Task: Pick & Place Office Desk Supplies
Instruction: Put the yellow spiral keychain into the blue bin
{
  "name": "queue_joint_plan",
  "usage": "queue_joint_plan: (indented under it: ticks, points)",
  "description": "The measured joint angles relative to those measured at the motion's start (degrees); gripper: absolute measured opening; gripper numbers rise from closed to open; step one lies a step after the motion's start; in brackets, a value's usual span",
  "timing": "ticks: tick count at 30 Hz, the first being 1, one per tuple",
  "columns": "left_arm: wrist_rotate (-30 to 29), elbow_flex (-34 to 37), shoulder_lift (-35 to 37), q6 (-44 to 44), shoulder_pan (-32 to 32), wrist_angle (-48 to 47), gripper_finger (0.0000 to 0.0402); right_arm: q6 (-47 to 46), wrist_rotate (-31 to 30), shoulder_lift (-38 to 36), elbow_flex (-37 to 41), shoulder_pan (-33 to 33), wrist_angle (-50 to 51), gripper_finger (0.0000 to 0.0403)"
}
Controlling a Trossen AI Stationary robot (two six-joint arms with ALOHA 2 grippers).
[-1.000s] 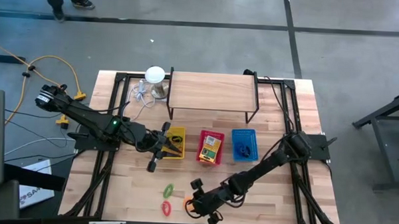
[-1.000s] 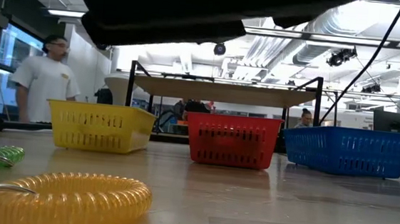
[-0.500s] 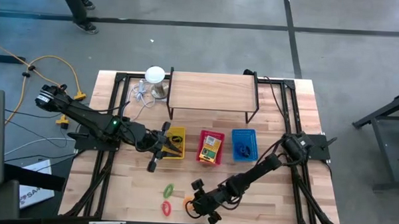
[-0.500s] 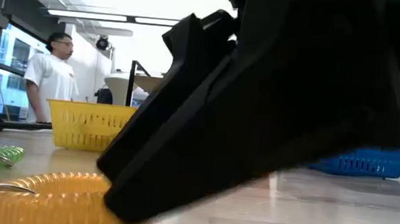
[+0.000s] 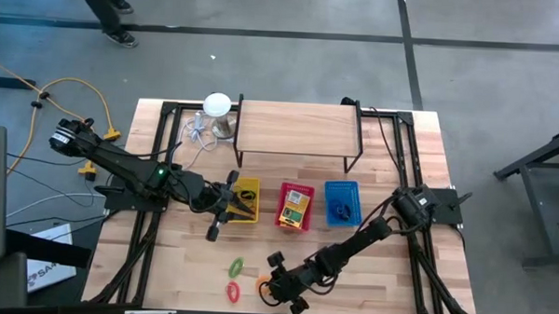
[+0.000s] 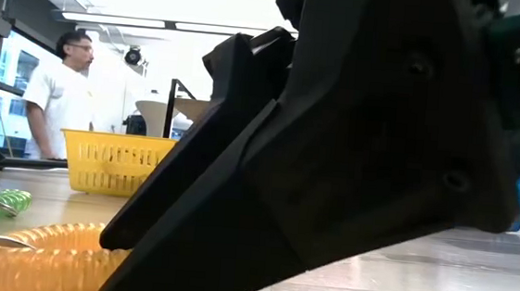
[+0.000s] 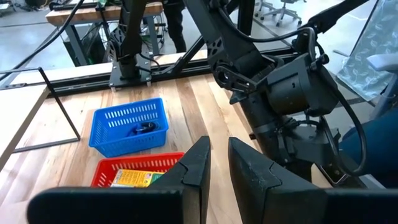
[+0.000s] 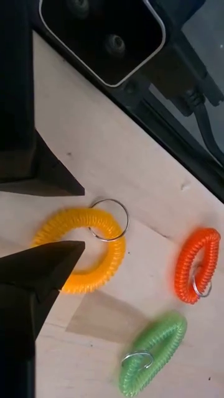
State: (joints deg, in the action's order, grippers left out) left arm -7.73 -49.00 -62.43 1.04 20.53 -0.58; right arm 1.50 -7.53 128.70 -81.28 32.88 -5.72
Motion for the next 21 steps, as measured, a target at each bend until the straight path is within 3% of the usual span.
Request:
queue_joint_plan:
  ticks: [11,21]
  points:
    - [0.0,0.0,0.0,0.0,0.0,0.0,0.0054,0.1,-0.2,0.0,0.0,-0.4,2.1,0.0060]
    - [0.0,0.0,0.0,0.0,0.0,0.0,0.0054,0.2,0.1,-0.1,-0.2,-0.9,7.3,0.0069]
